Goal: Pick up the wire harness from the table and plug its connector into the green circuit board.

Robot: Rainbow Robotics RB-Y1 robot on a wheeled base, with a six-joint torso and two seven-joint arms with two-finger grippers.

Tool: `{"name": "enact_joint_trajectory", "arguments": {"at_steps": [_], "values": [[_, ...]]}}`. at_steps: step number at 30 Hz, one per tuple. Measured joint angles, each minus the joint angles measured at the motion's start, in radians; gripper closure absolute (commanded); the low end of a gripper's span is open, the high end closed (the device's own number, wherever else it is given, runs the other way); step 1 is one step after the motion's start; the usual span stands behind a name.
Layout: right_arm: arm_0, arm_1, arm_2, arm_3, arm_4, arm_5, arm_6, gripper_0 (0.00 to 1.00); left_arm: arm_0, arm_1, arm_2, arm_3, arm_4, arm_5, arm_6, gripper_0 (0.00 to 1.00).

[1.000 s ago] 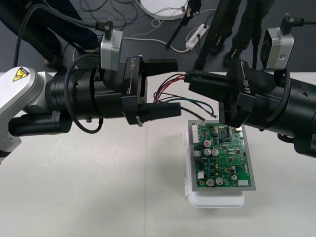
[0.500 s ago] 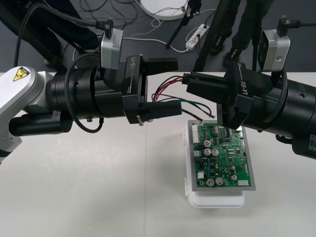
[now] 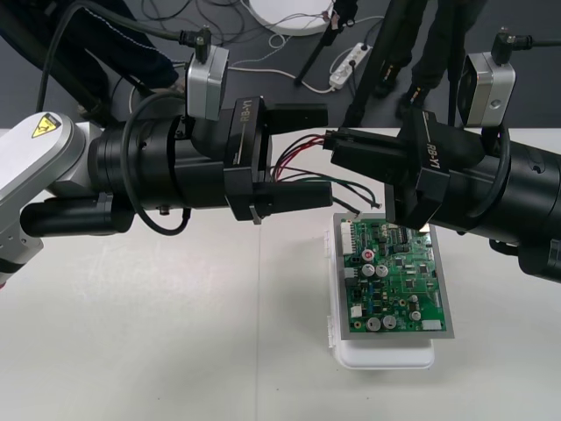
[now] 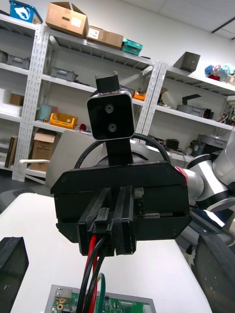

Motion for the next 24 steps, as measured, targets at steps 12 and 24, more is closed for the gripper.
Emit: {"name": "enact_joint_trajectory", "arguments": {"at_steps": [12,24], "values": [[0.0,0.0,0.0,0.0,0.0,0.001,0.0,1.0,-0.006,0.012,-0.016,0.0,0.013,0.018,0.0,0.01],[0.0,0.0,0.0,0.0,0.0,0.004,0.0,1.0,-0.008,0.012,-0.018,0.0,0.03,0.027,0.0,1.0]]}}
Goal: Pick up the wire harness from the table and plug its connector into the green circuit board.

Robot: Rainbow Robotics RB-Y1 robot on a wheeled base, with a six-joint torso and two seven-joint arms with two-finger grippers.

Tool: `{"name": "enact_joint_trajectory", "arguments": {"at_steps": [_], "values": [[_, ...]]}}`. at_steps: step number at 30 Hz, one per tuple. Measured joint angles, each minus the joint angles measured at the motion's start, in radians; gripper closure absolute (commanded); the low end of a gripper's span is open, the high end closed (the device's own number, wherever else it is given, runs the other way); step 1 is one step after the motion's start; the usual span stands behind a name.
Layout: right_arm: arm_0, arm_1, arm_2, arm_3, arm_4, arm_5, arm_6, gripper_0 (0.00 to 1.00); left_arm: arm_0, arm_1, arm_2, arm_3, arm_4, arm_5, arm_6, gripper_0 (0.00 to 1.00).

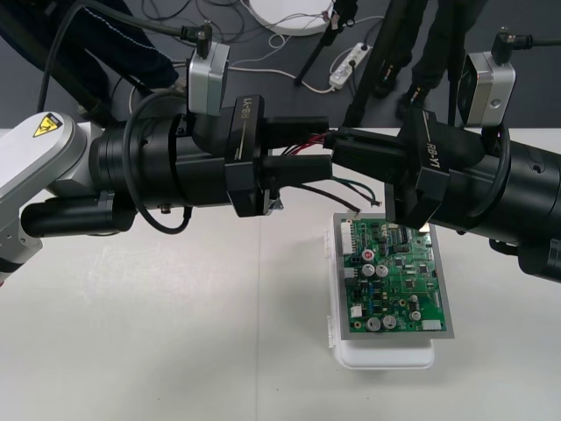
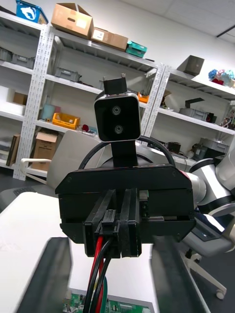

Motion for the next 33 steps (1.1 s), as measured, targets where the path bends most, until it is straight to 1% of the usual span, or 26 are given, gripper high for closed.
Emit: {"name": "enact_joint_trajectory", "arguments": {"at_steps": [25,26,27,28,29,30,31,32,33], "values": [[0.0,-0.001,0.0,0.0,-0.004,0.007,0.0,1.0,0.0,0.003,0.0,0.004,0.002,0.005,0.0,1.0],[0.0,-0.001,0.0,0.0,-0.004,0.007,0.0,0.99,0.0,0.003,0.0,0.004,0.002,0.005,0.0,1.0],[0.0,-0.001,0.0,0.0,-0.004,0.007,0.0,0.94,0.0,0.003,0.0,0.004,0.002,0.005,0.0,1.0],[0.0,-0.001,0.0,0.0,-0.004,0.007,0.0,0.69,0.0,0.003,0.0,0.004,0.002,0.005,0.0,1.0],[0.0,-0.001,0.0,0.0,-0.004,0.007,0.0,0.4,0.0,0.003,0.0,0.004,0.002,0.005,0.0,1.0],[0.0,-0.001,0.0,0.0,-0.004,0.007,0.0,0.27,0.0,0.003,0.0,0.004,0.002,0.005,0.0,1.0],[0.0,-0.001,0.0,-0.001,-0.005,0.007,0.0,0.03,0.0,0.003,0.0,0.004,0.002,0.006,0.0,1.0],[0.0,-0.001,0.001,-0.001,-0.005,0.007,0.0,0.0,0.0,0.003,0.0,0.004,0.002,0.006,0.0,1.0],[0.0,-0.001,0.001,-0.001,-0.005,0.007,0.0,0.0,0.0,0.003,0.0,0.004,0.002,0.007,0.0,1.0]]}}
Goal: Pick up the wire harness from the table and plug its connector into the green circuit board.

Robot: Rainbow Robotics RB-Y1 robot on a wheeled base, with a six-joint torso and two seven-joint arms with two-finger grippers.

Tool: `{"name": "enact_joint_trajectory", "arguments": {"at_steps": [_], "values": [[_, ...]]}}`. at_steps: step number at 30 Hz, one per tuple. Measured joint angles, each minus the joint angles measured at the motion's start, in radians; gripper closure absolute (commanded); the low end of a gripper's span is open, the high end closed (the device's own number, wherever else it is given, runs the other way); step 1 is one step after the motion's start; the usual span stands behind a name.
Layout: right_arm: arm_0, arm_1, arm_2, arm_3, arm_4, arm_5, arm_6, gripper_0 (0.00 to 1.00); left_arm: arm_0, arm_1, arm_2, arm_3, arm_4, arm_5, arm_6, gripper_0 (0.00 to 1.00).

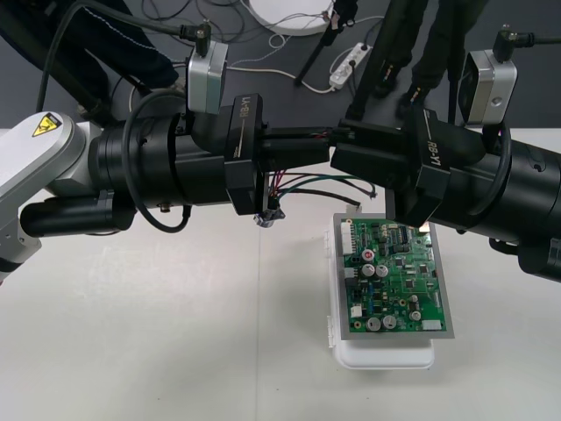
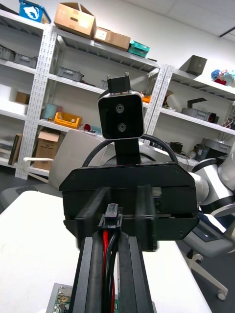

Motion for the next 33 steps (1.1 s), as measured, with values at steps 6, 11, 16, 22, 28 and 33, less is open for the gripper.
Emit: {"name": "enact_joint_trajectory", "arguments": {"at_steps": [6,11,16,22,28,33], "values": [[0.0,0.0,0.0,0.0,-0.001,0.0,-0.001,0.0,0.0,0.0,0.0,0.0,0.0,0.004,0.0,1.0],[0.0,0.0,0.0,0.0,-0.002,0.0,-0.002,0.0,0.0,0.0,0.0,0.0,0.0,0.004,0.0,1.0],[0.0,-0.007,0.0,0.0,-0.005,0.0,-0.002,0.0,0.0,0.0,0.0,0.0,0.0,0.004,0.0,1.0],[0.0,-0.05,0.0,0.0,-0.036,0.0,-0.002,0.0,0.003,0.0,0.0,0.001,0.0,0.005,0.0,1.0],[0.001,-0.142,0.0,0.0,-0.071,0.0,-0.002,0.0,0.024,0.0,0.0,0.001,-0.003,0.005,0.0,1.0],[0.003,-0.258,0.004,0.0,-0.094,0.0,-0.002,0.0,0.046,0.001,0.0,0.001,-0.005,0.006,0.0,1.0]]}}
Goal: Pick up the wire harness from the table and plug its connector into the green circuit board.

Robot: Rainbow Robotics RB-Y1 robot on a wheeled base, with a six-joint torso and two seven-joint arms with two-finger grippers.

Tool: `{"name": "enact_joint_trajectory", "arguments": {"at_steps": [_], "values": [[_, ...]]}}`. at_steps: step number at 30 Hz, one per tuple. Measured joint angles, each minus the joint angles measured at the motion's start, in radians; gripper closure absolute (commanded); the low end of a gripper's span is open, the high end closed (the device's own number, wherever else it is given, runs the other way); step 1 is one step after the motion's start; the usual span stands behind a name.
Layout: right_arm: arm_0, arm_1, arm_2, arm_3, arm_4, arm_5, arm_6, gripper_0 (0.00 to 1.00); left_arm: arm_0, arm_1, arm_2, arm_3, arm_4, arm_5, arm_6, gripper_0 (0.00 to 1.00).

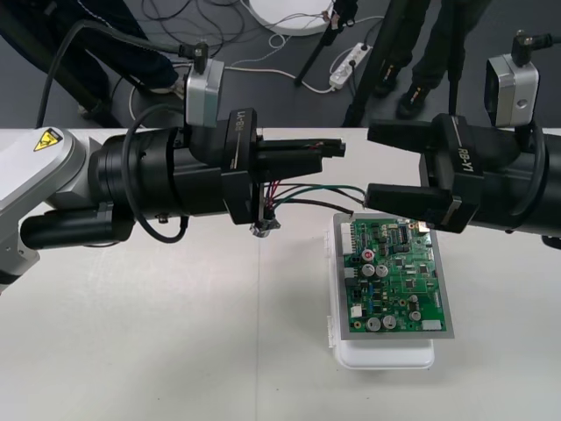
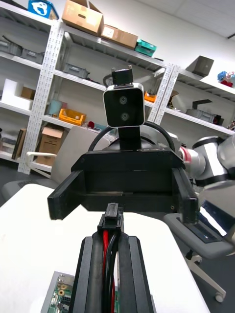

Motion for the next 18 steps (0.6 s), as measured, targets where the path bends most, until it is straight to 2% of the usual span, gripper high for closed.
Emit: {"name": "enact_joint_trajectory", "arguments": {"at_steps": [8,13,18], "values": [[0.023,-0.192,0.0,0.014,-0.011,-0.032,0.0,0.0,0.051,0.008,0.0,0.0,-0.022,0.0,-0.005,1.0],[0.025,-0.236,0.0,0.105,-0.01,-0.161,0.0,0.0,0.08,0.015,0.0,0.0,-0.044,0.0,-0.011,1.0],[0.025,-0.265,0.0,0.163,0.064,-0.234,0.0,0.0,0.097,0.017,0.0,0.0,-0.074,0.0,-0.026,1.0]]}}
